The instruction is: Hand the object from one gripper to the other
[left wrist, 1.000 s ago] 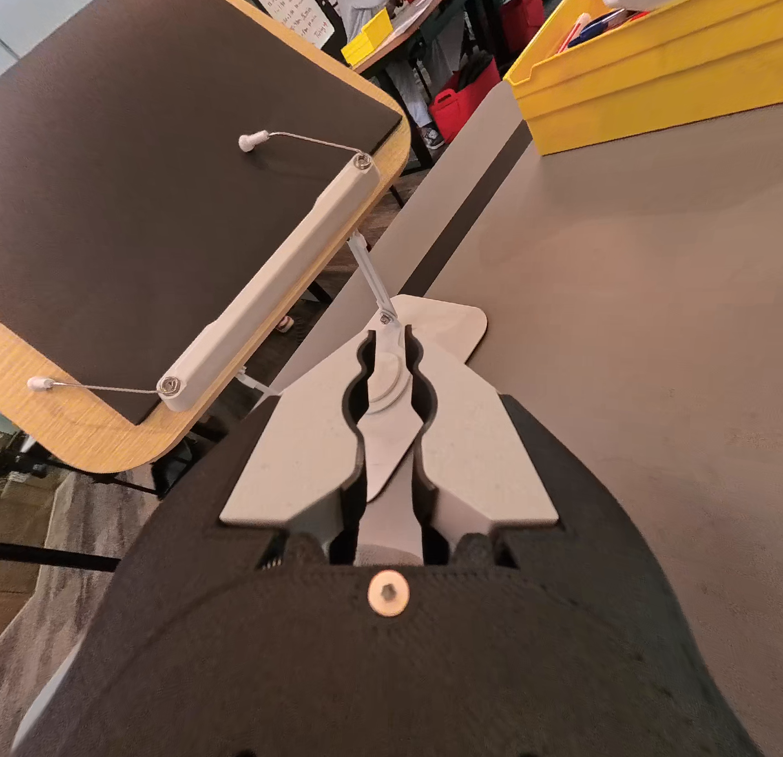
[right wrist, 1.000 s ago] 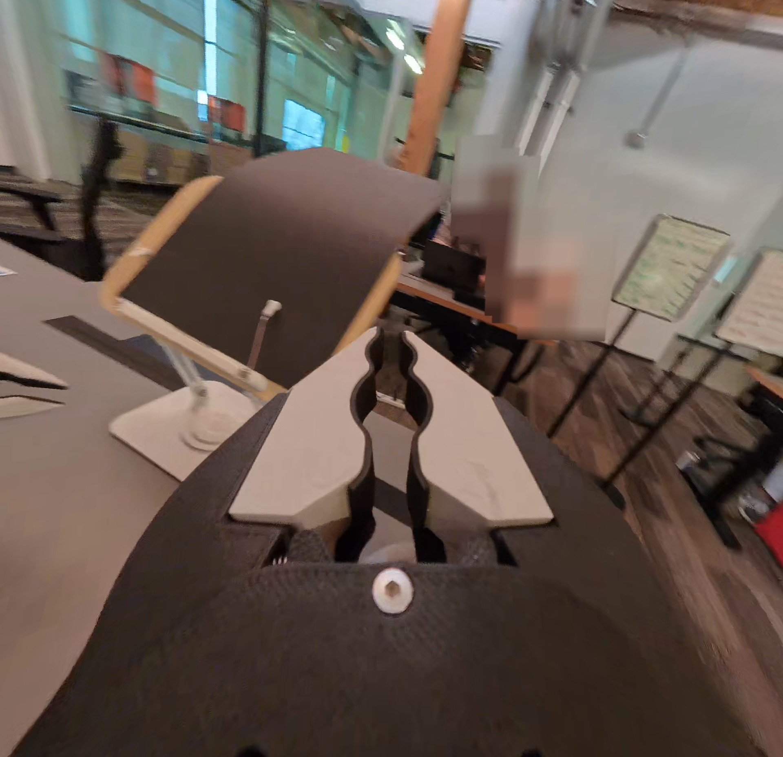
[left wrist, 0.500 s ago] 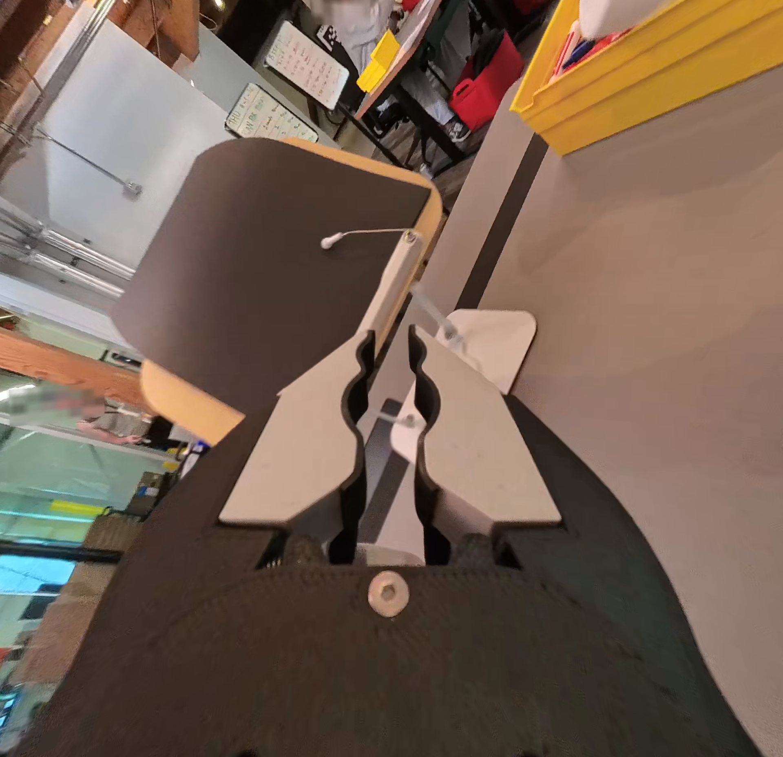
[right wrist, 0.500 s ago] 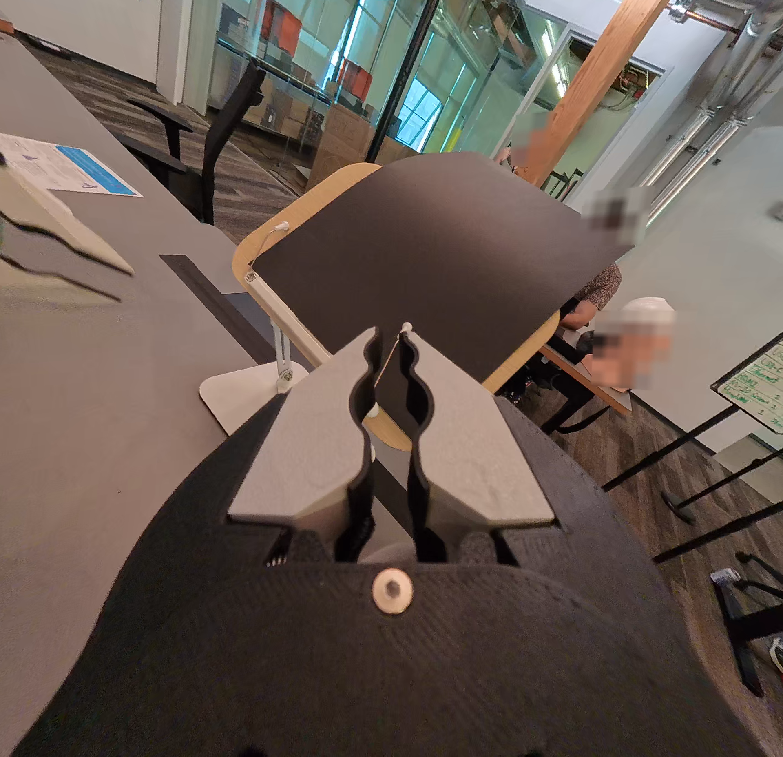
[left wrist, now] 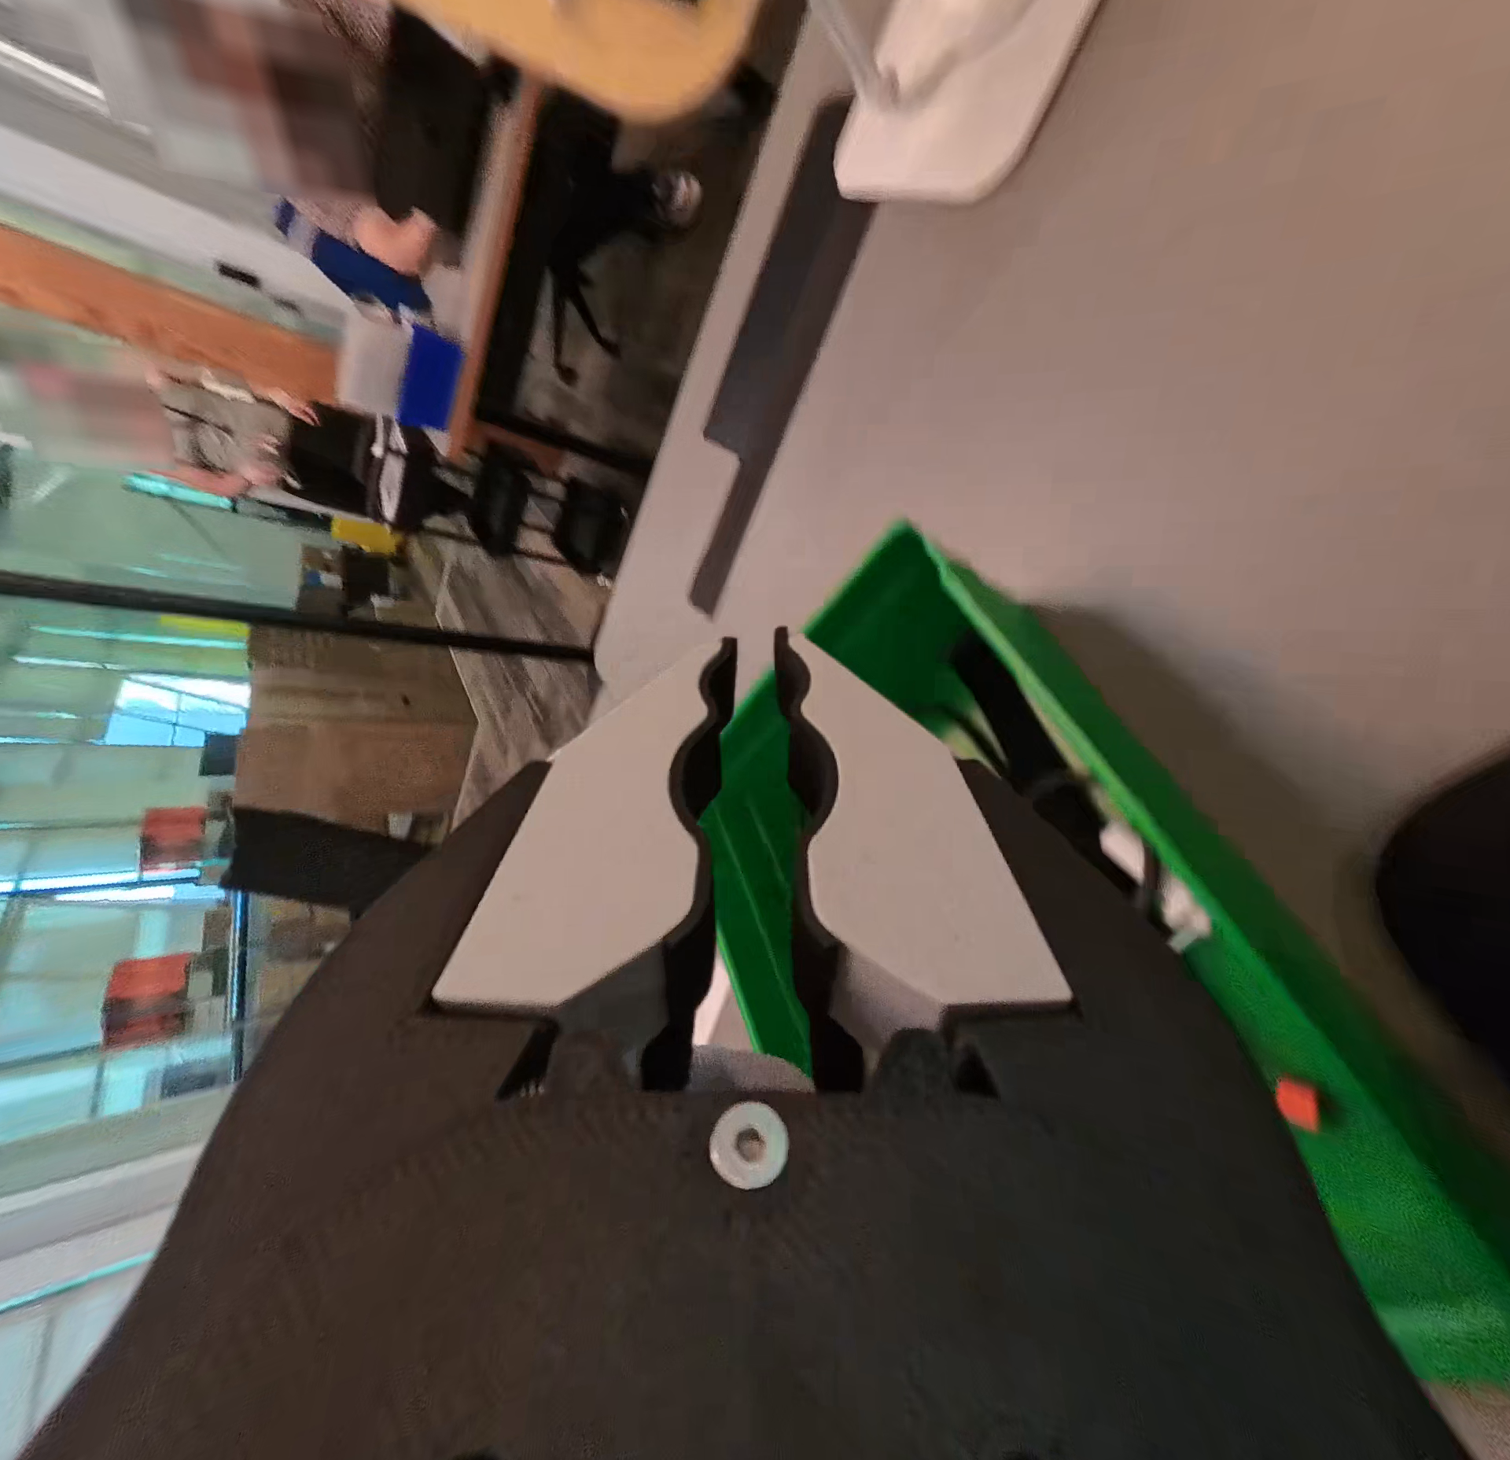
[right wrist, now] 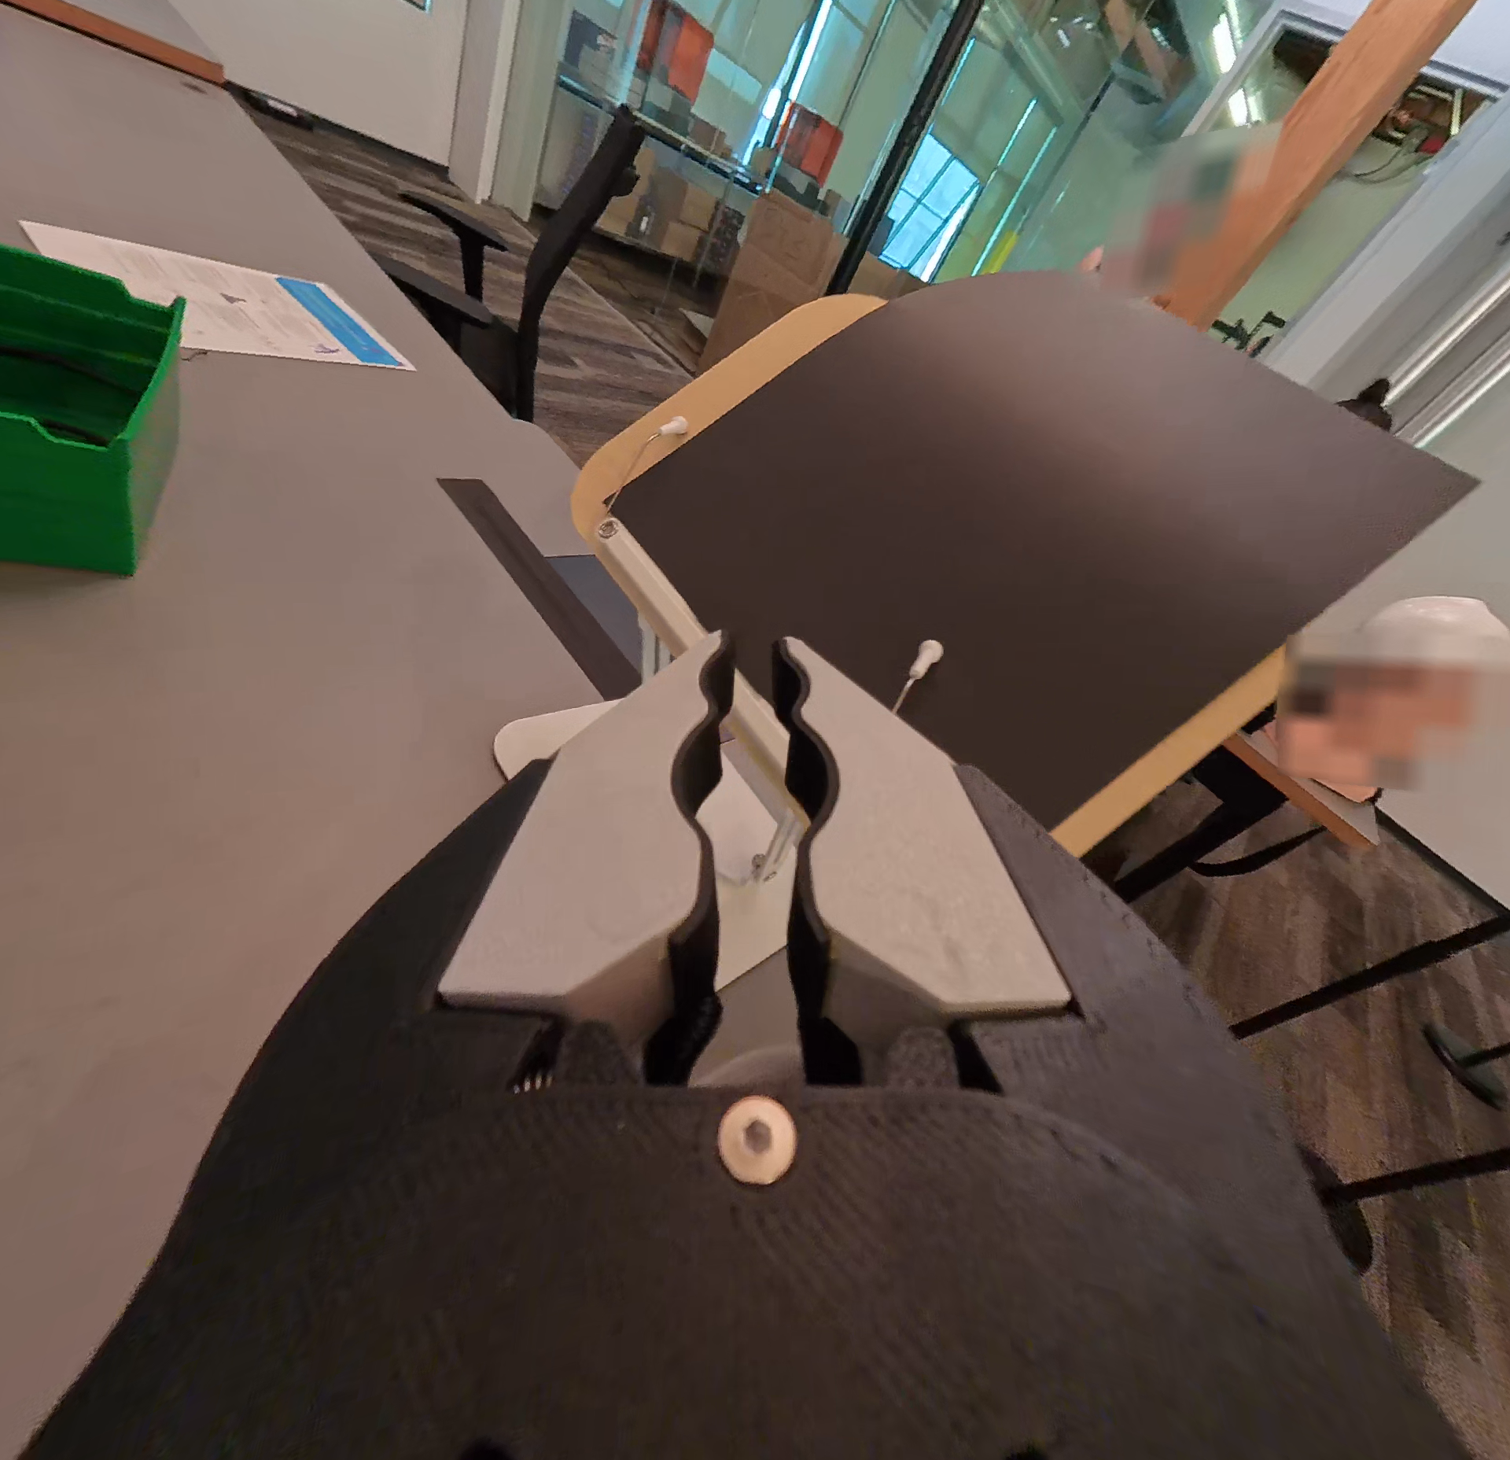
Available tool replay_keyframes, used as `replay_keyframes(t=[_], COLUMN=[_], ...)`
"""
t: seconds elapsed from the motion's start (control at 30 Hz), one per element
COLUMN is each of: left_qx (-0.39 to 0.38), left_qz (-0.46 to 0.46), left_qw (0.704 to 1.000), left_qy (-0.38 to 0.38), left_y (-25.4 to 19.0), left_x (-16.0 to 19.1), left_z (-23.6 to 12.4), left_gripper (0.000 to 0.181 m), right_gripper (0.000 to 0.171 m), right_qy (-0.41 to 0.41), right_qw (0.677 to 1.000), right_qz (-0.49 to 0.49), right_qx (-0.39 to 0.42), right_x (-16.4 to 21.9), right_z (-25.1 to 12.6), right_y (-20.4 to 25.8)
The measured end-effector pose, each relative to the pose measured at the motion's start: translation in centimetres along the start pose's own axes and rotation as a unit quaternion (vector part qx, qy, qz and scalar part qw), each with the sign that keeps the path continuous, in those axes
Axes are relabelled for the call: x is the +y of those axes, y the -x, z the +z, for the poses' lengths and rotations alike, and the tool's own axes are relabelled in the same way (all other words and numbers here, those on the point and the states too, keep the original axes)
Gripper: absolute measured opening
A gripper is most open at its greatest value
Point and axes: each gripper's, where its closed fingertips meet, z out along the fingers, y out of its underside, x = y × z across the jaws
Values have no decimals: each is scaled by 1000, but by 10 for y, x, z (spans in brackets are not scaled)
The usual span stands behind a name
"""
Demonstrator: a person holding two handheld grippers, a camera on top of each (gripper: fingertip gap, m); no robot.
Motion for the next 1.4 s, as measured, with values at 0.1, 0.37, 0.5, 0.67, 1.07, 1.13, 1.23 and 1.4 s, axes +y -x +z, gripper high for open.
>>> replay_keyframes(t=[0.1,0.37,0.5,0.67,1.07,1.13,1.23,1.4], left_qx=[59,213,257,285,302,283,256,216], left_qz=[-15,-20,-37,-53,-57,-63,-72,-65], left_qw=[997,969,956,947,936,942,950,960], left_qy=[39,121,135,142,171,167,164,166], left_y=[-31,-118,-139,-144,-146,-137,-121,-95], left_x=[47,135,161,176,193,192,191,186], left_z=[-7,-3,6,17,23,20,12,-1], left_gripper=[7,12,13,13,0,0,0,0], right_gripper=[6,7,8,8,9,9,9,9], right_qy=[9,37,41,51,45,43,39,29], right_qw=[1000,996,994,992,992,992,992,992], right_qz=[-5,-32,-32,-40,-40,-41,-43,-44], right_qx=[-20,-73,-93,-109,-114,-115,-116,-115], right_x=[5,17,23,29,27,25,22,14], right_z=[13,45,55,62,62,61,60,57], right_y=[15,60,75,87,89,90,91,90])
